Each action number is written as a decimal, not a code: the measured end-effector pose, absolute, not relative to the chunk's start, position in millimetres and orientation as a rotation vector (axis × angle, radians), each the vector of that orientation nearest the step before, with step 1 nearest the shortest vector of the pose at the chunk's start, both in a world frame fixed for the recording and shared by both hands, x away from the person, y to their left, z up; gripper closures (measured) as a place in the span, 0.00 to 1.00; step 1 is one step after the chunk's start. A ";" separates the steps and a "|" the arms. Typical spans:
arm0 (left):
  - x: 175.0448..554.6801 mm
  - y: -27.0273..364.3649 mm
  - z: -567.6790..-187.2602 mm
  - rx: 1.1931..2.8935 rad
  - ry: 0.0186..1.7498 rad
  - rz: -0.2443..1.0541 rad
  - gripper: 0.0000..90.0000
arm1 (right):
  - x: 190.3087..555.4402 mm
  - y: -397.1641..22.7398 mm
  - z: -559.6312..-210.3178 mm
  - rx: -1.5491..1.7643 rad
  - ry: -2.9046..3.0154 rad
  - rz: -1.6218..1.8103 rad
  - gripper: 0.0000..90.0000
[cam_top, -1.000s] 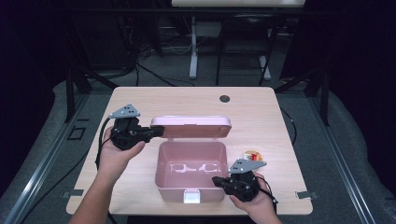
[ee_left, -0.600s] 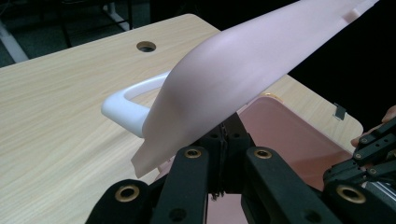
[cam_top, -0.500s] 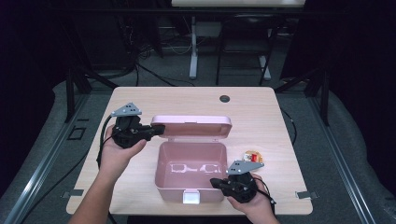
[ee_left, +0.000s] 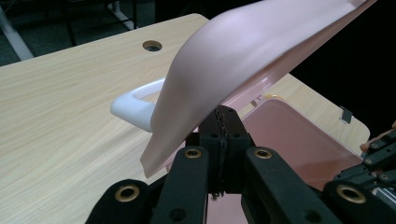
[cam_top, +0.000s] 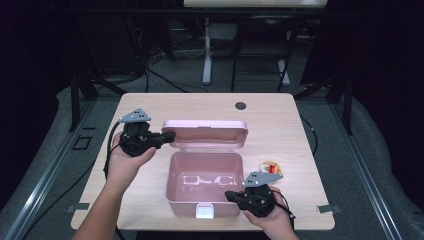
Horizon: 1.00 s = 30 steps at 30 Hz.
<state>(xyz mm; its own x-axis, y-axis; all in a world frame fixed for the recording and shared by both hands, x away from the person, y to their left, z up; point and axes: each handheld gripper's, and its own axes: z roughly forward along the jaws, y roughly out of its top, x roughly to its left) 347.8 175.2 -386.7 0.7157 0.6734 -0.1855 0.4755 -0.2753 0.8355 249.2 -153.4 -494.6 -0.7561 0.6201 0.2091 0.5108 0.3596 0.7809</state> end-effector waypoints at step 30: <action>341.7 187.0 -436.1 1.961 0.933 0.267 0.74 | 250.6 -154.6 -496.3 1.047 2.493 1.393 1.00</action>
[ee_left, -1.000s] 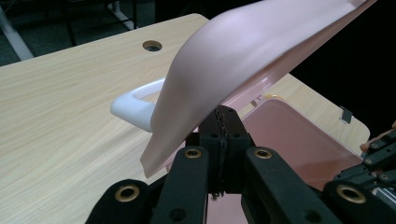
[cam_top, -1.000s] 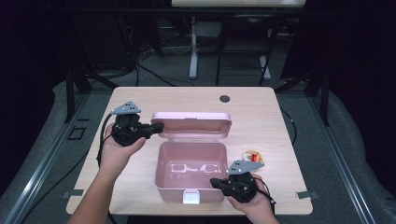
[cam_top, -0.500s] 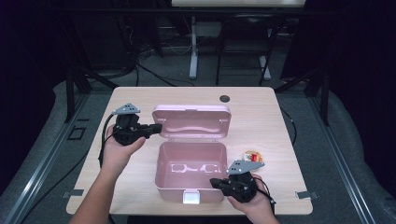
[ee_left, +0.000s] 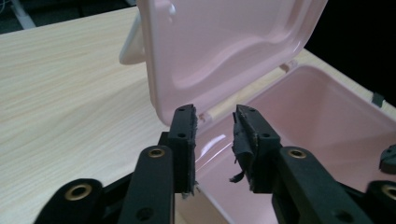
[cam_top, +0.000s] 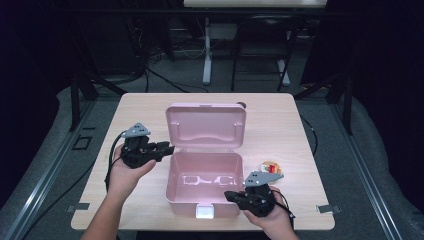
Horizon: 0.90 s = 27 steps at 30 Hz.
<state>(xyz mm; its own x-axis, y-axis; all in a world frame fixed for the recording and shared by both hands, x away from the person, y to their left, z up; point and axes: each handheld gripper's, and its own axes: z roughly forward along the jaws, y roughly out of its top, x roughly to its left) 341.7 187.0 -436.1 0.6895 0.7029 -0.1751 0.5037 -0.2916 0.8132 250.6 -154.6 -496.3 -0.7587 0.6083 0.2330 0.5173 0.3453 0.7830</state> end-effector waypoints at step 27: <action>336.9 194.8 -468.0 2.010 0.964 0.202 0.75 | 250.6 -155.5 -497.4 1.034 2.495 1.412 1.00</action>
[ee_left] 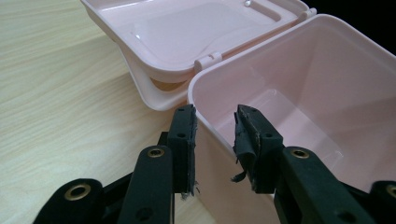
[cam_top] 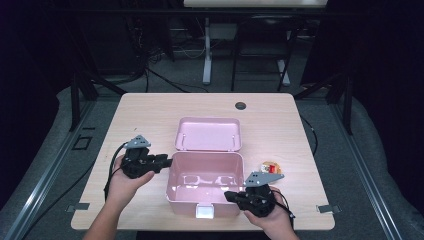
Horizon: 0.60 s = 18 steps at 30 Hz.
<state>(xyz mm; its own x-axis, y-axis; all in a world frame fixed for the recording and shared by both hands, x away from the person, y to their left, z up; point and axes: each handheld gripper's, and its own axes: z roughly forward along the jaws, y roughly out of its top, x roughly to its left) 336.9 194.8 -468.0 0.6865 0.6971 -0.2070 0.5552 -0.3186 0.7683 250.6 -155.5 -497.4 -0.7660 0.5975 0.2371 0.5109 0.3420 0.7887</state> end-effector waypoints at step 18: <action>335.2 192.3 -471.8 2.024 0.950 0.179 0.81 | 250.2 -155.6 -496.7 1.026 2.495 1.397 1.00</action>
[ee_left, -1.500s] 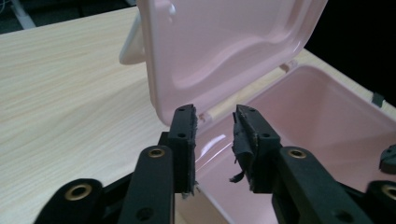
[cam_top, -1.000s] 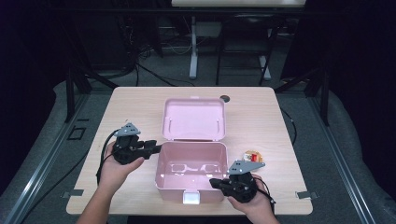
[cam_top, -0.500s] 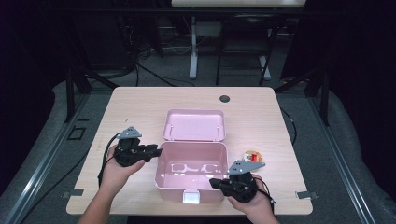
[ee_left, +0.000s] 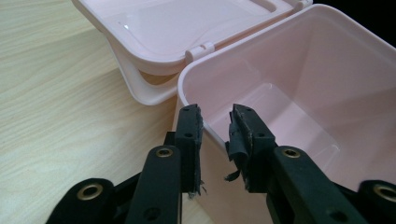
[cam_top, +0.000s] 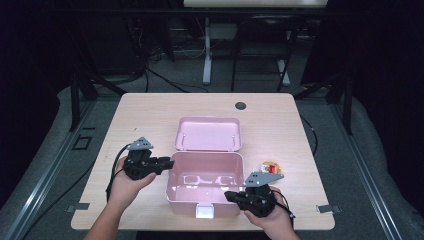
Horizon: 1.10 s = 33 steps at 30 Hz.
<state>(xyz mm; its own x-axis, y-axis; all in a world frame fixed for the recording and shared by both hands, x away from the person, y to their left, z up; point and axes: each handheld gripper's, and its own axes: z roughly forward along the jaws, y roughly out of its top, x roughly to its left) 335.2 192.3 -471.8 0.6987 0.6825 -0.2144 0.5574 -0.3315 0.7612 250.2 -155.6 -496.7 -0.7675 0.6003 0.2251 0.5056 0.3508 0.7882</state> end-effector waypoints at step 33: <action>330.9 202.9 -462.3 1.991 0.952 0.215 0.71 | 247.6 -165.3 -469.5 1.006 2.407 1.451 0.79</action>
